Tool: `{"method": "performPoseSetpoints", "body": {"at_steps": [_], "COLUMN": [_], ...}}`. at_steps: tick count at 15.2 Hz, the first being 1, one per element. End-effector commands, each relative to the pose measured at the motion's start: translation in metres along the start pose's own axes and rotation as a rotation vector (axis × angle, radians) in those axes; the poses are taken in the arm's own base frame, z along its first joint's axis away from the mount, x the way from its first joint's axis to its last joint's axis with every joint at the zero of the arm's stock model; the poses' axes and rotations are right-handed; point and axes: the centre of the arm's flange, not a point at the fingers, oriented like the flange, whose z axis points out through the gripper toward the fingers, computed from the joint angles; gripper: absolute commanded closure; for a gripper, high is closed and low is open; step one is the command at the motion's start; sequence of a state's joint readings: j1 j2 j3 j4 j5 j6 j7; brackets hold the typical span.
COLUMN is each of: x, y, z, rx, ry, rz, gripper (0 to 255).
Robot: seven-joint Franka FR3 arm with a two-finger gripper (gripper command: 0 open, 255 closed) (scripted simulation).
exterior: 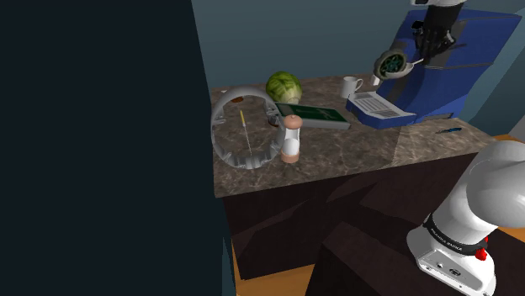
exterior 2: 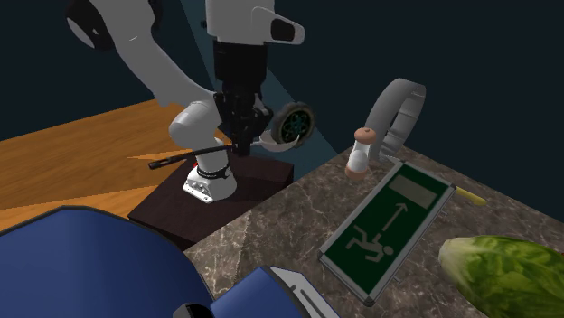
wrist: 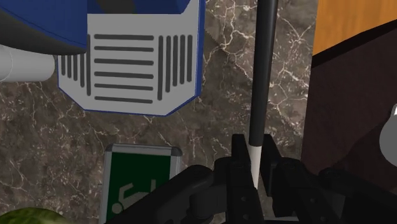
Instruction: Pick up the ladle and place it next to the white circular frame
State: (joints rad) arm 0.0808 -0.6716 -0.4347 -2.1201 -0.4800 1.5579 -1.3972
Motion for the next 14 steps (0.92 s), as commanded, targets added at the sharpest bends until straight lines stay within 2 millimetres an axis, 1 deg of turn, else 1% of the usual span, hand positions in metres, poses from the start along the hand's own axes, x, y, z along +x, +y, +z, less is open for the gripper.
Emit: {"method": "performPoseSetpoints", "body": {"at_steps": [1, 12, 14], "x": [-0.002, -0.013, 0.013], "y": [0.001, 0.006, 0.004], "z": [-0.01, -0.066, -0.072], "rx": [0.0, 0.0, 0.0], "ry": [0.0, 0.0, 0.0], "rz": [0.0, 0.0, 0.0], "gripper": [255, 255, 255]}}
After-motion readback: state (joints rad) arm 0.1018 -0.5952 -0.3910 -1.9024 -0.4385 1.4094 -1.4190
